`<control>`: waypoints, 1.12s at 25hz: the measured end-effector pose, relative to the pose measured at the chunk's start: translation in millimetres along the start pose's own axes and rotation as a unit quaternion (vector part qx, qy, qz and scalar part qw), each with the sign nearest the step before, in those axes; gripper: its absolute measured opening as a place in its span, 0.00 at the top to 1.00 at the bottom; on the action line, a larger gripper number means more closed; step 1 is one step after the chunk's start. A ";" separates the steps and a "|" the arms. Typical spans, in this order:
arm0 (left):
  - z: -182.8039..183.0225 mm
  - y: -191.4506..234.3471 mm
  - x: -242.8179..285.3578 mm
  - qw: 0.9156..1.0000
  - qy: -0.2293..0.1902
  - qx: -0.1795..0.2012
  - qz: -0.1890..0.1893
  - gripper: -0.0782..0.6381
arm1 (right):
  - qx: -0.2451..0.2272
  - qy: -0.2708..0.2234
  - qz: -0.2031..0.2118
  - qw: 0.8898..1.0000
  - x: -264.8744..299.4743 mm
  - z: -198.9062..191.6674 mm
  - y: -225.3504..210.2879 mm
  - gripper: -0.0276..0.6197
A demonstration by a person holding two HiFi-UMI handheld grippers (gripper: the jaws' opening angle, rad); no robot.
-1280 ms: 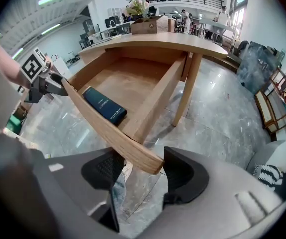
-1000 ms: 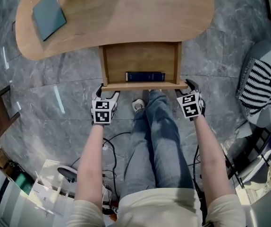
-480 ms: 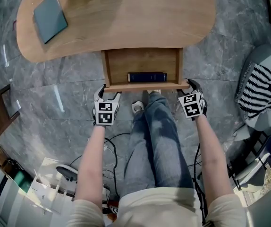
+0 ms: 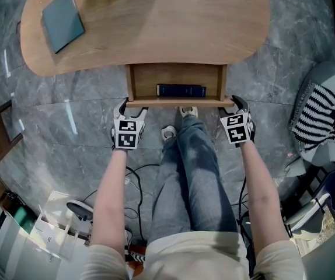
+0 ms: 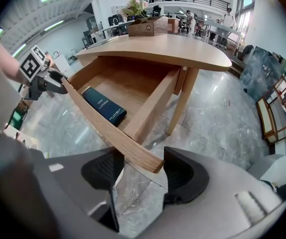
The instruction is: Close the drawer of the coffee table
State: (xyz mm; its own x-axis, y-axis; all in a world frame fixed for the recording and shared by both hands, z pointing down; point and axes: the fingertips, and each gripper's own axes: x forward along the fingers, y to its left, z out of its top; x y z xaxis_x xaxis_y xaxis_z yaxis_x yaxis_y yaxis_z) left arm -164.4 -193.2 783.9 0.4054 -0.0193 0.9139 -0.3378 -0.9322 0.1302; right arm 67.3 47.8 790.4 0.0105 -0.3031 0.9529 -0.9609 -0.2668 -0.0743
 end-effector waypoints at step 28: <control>71.1 39.0 23.5 1.000 -0.024 0.010 0.000 0.45 | -0.004 -0.034 -0.010 0.999 16.1 68.0 -34.9 0.58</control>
State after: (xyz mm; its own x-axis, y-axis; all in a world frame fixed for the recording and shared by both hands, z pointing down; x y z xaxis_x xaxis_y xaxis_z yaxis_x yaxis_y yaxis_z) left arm -107.7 -255.8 783.1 0.4463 -0.0357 0.8942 -0.3210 -0.9391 0.1227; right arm 119.8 -10.0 788.4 0.0480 -0.3588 0.9322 -0.9625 -0.2660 -0.0529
